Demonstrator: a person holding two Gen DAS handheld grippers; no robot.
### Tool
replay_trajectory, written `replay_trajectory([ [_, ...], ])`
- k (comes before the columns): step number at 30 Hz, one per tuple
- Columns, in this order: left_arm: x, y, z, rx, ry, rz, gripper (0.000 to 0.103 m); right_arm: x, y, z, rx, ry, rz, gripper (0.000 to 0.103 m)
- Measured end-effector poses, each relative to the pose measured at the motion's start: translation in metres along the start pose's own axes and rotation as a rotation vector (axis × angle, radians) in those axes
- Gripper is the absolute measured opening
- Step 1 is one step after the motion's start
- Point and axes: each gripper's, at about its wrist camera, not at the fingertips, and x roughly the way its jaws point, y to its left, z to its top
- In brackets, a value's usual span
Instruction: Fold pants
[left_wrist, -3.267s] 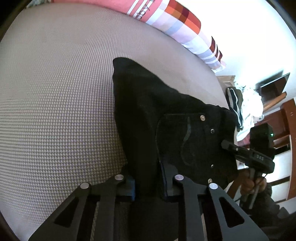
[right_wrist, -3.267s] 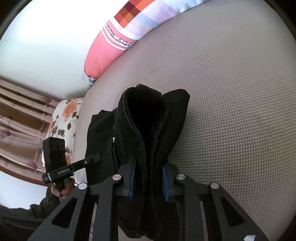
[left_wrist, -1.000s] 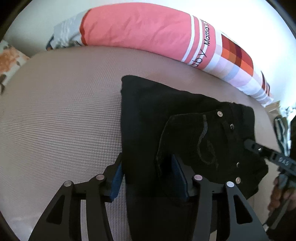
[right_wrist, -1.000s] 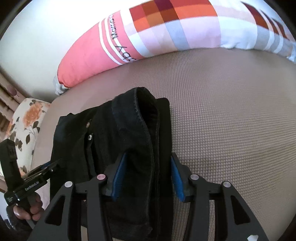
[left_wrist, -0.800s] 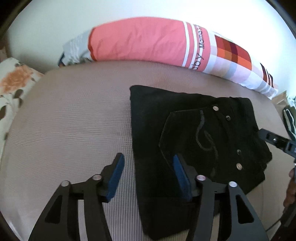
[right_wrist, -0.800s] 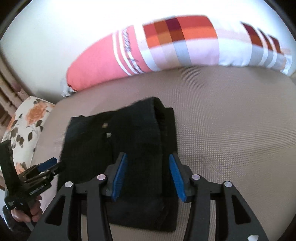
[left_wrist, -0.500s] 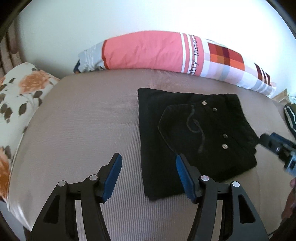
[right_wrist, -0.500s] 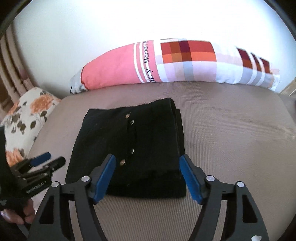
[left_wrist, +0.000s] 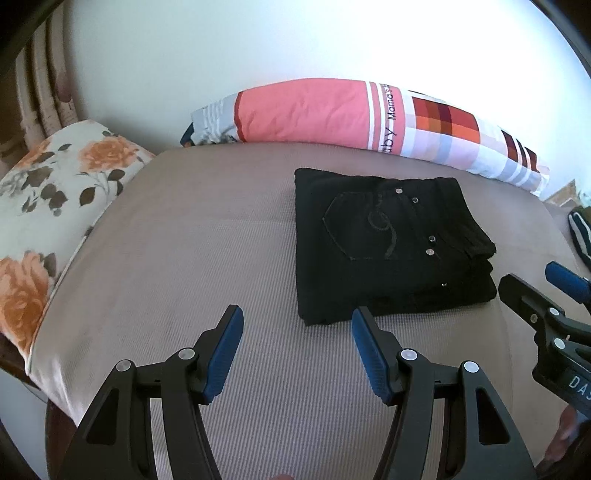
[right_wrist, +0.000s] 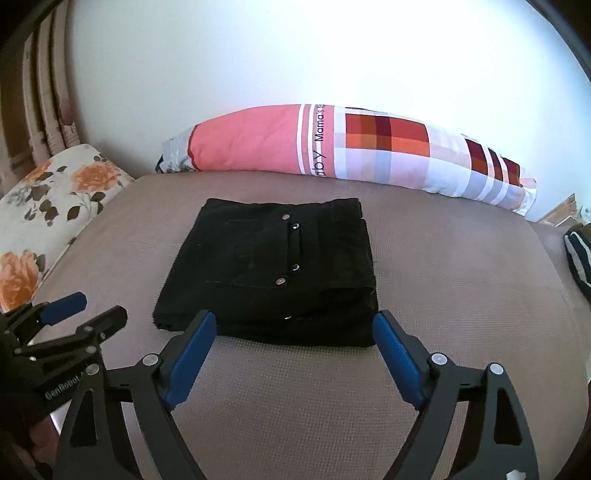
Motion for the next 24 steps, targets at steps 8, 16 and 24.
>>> replay_trajectory([
  [8, -0.009, 0.000, -0.008, -0.004, -0.024, 0.027, 0.062, -0.006, 0.010, -0.009, 0.000, 0.005, 0.008, 0.086],
  [16, -0.013, 0.002, -0.011, -0.010, -0.028, 0.030, 0.062, -0.005, 0.015, -0.014, -0.003, 0.017, 0.016, 0.086],
  [24, -0.014, 0.002, -0.012, -0.016, -0.024, 0.032, 0.062, -0.002, 0.015, -0.018, 0.006, 0.033, 0.023, 0.086],
])
